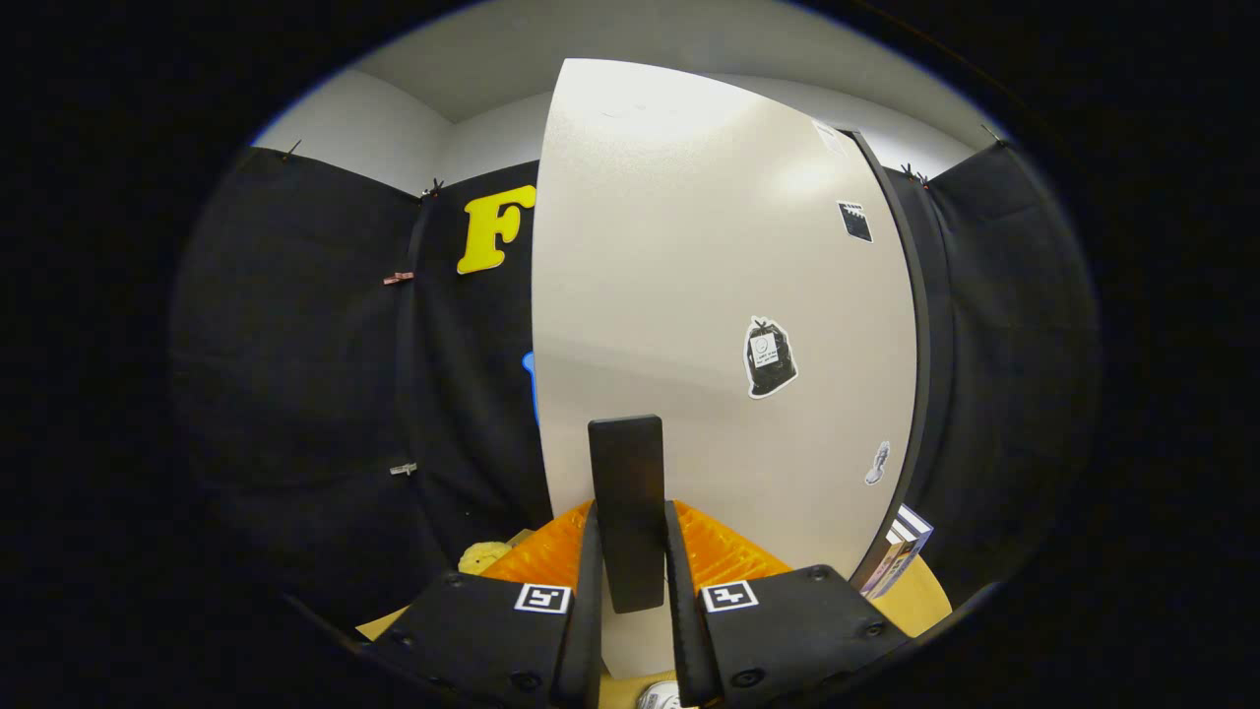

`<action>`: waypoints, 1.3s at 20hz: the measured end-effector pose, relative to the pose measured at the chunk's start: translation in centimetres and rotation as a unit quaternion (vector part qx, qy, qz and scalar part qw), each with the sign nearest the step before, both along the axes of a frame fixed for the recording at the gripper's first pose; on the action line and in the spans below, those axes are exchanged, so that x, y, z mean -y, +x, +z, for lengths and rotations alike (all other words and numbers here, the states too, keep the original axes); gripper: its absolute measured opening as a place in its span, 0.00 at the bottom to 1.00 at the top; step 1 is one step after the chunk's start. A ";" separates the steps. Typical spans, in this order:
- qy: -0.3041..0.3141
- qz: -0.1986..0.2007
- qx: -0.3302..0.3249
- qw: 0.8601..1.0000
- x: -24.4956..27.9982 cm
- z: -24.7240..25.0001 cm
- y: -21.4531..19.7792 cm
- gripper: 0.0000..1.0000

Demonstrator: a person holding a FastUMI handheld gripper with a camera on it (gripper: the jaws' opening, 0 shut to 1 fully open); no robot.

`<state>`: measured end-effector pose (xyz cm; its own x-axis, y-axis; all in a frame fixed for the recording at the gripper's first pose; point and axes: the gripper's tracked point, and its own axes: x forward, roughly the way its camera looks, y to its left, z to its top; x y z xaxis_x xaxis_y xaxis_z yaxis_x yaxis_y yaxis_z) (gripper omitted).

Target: Open the shoe cabinet door, grab the shoes and put them into the shoe cabinet, then close the shoe cabinet door.

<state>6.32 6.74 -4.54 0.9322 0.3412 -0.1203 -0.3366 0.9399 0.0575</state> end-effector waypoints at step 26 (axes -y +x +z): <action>0.000 -0.039 0.008 0.999 6.9 1.1 -3.5 0.33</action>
